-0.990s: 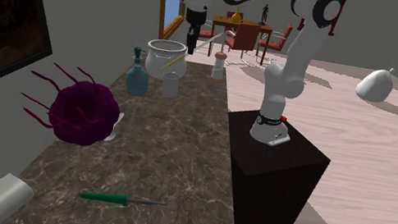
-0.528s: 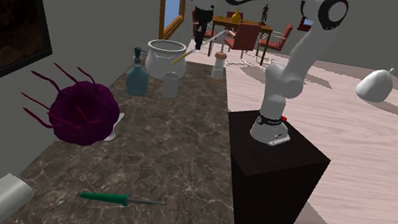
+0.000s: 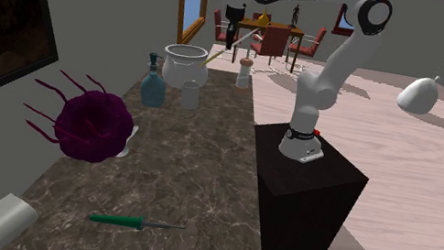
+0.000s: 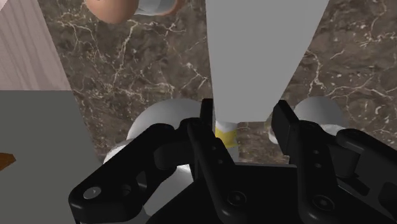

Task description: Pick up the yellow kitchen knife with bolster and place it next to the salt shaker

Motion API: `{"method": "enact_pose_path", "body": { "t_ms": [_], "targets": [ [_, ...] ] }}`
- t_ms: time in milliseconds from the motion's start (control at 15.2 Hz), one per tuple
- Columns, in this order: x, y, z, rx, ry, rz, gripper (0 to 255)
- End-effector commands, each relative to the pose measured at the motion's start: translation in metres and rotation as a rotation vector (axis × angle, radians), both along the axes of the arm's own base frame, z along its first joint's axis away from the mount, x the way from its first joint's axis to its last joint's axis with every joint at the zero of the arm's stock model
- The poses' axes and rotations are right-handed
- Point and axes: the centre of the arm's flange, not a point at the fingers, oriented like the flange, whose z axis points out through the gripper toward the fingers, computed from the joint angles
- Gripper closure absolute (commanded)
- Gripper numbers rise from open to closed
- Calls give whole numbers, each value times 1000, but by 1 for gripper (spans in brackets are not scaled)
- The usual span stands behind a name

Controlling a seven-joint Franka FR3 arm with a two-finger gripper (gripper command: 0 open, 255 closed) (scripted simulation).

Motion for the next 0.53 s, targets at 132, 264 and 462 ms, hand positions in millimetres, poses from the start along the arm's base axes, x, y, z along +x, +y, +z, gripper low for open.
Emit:
{"method": "enact_pose_path", "body": {
  "t_ms": [132, 264, 462],
  "targets": [
    [-32, -42, 0, 0, 0, 1, 255],
    [-48, -62, 0, 0, 0, 1, 255],
    [-73, -94, 0, 0, 0, 1, 255]
  ]
}}
